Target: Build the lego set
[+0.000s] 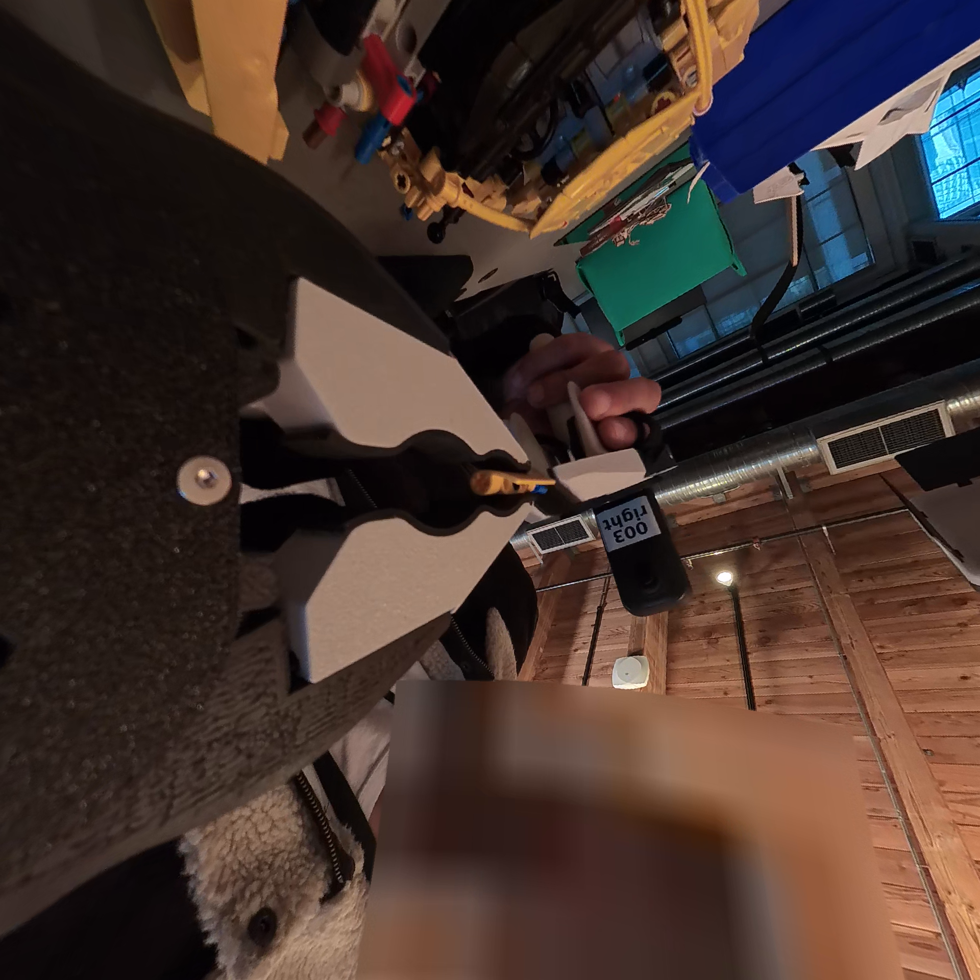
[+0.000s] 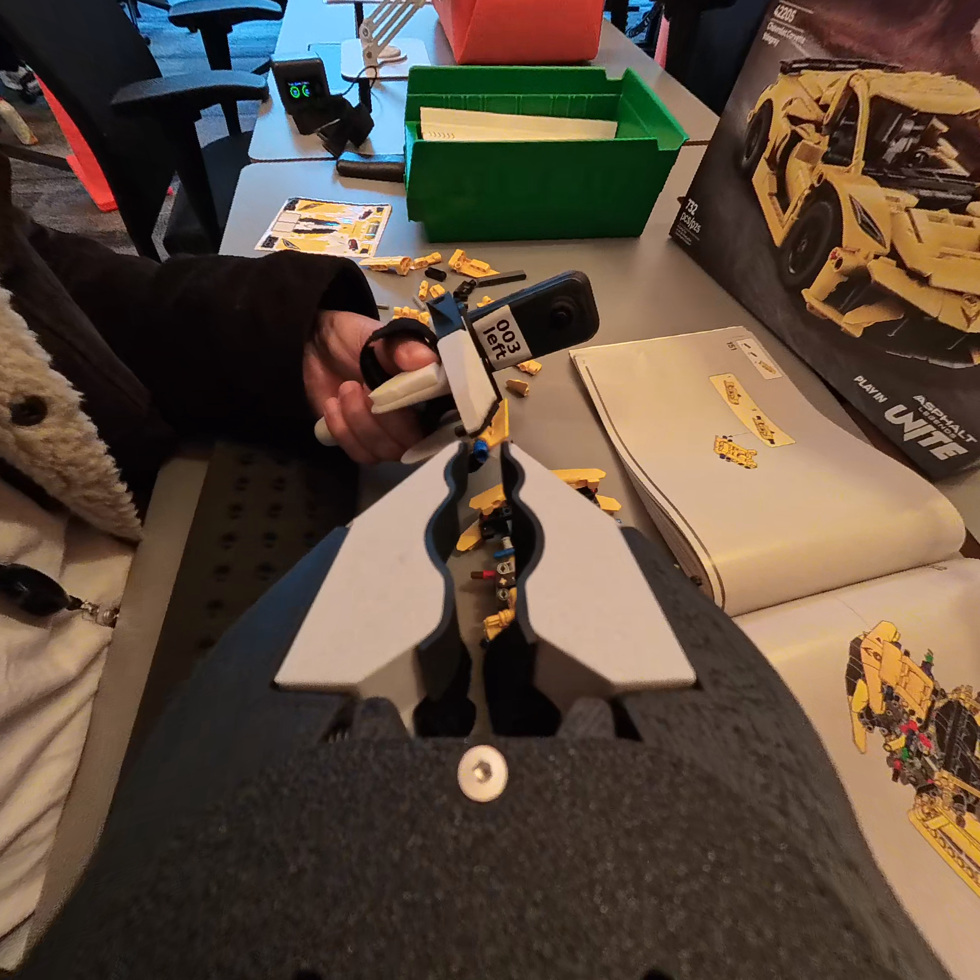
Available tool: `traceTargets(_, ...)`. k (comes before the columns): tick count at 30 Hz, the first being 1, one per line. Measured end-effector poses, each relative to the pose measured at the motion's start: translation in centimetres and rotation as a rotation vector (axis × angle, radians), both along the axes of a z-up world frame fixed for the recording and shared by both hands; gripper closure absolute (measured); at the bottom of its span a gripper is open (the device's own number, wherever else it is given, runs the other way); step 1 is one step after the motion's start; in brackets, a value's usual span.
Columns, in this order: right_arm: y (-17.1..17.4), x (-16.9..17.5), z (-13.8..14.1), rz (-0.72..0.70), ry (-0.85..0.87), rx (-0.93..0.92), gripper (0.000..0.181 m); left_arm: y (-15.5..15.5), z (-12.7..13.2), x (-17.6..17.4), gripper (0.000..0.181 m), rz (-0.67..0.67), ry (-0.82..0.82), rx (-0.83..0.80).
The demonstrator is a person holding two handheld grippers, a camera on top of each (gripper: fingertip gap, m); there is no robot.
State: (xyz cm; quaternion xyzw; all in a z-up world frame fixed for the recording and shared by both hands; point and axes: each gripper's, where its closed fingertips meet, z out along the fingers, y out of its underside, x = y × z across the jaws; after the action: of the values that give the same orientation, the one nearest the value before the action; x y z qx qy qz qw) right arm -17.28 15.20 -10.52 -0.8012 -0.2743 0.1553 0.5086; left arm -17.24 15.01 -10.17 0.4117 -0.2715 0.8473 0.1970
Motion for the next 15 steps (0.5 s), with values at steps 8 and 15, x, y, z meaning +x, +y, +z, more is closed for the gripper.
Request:
traceTargets(8,-0.24,-0.32,-0.08,0.028,-0.045,0.021,0.177,-0.24,-0.03,-0.05,0.174,-0.016,0.001,0.000)
traceTargets(15,0.13,-0.15,0.06,-0.016,-0.215,0.155,0.178,0.17,0.09,0.16,0.175,-0.015,0.011,-0.092)
